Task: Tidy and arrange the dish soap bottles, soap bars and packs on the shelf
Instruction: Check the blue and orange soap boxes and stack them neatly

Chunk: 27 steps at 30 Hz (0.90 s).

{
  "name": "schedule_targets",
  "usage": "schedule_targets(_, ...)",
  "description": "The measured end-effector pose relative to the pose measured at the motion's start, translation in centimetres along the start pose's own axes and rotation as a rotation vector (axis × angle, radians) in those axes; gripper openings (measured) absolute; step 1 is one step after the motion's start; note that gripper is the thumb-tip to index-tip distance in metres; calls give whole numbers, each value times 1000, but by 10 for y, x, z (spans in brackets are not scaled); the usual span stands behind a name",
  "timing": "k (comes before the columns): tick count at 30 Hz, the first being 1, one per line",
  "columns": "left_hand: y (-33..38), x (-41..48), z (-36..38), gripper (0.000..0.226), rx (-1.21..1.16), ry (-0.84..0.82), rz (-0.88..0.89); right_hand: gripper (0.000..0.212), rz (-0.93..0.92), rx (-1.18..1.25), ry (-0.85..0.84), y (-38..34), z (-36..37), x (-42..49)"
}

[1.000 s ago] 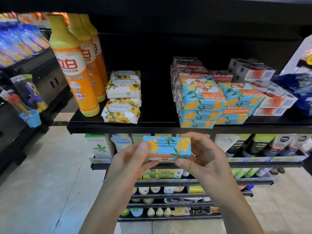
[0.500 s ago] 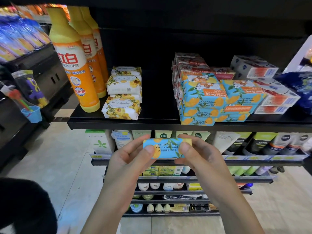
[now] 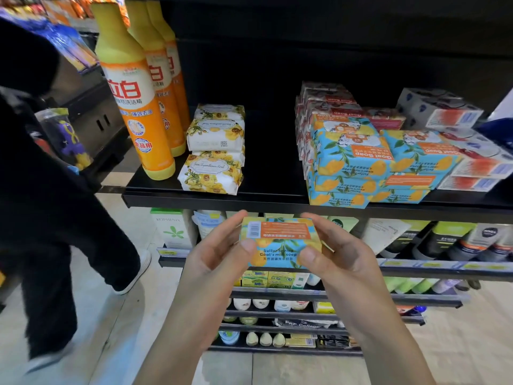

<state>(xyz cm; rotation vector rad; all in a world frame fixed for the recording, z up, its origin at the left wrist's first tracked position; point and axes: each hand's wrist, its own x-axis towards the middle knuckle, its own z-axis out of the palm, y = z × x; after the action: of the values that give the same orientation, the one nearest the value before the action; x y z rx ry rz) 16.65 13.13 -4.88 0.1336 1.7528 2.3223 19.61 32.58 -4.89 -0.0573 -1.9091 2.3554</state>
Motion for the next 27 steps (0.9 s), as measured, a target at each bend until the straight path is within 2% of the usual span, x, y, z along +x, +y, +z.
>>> schedule_targets(5, -1, 5, -7, 68, -55, 59, -43, 71, -89, -16, -58, 2, -1, 3)
schedule_targets(10, 0, 8, -12, 49, -41, 19, -52, 72, -114, -20, -117, 4, 1, 7)
schedule_targets(16, 1, 9, -17, 47, -49, -9, -35, 73, -84, -66, -162, 2, 6, 7)
schedule_targets(22, 0, 10, -21, 53, -45, -7, -10, 66, -4, -151, -45, -5, 16, 9)
schedule_targets(27, 1, 8, -19, 51, -11, 0, 23, 53, 25, -95, 44, -7, 23, 12)
